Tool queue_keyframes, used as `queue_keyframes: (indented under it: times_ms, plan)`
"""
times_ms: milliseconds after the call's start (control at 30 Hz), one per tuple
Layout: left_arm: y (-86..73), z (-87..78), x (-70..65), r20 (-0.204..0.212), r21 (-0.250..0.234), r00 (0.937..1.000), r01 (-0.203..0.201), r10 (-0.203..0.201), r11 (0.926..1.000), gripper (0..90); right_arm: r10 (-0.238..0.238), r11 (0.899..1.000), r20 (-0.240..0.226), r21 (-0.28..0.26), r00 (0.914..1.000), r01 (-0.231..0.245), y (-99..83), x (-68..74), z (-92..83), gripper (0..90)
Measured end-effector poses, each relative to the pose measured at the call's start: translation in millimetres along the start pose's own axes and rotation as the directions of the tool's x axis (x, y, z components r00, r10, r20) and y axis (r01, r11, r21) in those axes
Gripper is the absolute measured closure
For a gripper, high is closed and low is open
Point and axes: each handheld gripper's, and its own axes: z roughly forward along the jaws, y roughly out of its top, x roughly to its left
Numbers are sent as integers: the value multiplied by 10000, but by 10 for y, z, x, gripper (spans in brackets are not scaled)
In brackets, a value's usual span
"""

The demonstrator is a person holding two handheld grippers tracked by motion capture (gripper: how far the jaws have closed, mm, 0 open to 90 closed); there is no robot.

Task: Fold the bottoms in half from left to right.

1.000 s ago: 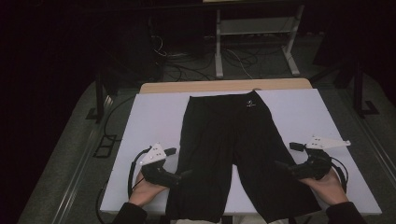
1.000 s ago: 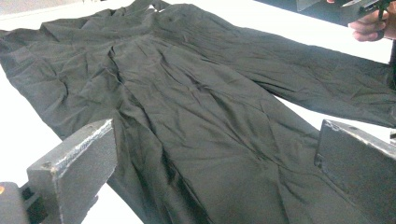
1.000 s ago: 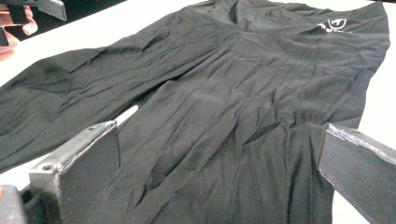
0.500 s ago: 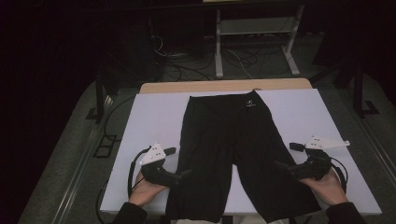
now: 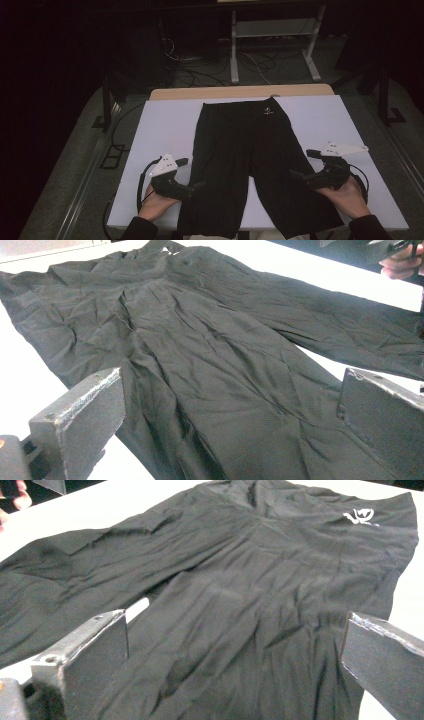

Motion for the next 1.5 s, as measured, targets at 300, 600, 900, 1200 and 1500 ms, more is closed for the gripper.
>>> queue_keyframes:
  times_ms: [300, 600, 900, 1200, 1500]
  plan:
    - [-4, -10, 6, -80, -37, 10000, 48, -48, 10000, 0, 4, 10000, -219, -50, 9998, -5, 215, 9, 25, 0]
    - [-6, -6, 8, -86, -26, 9999, 80, -80, 10000, 0, -64, 10000, -200, 41, 9998, 65, 402, -25, 81, 0]
    - [-6, -5, 9, -91, 0, 9999, 79, -79, 10000, 0, -84, 10000, -198, -42, 9998, 83, 557, -58, 147, 0]
    - [-7, -1, 8, -64, 1, 9999, 86, -86, 10000, 0, -103, 9999, -172, 62, 9998, 104, 676, -96, 261, 0]
    - [-7, 1, 7, -55, 10, 10000, 80, -80, 10000, 0, -296, 9993, -175, 213, 9994, 300, 808, -95, 356, 0]
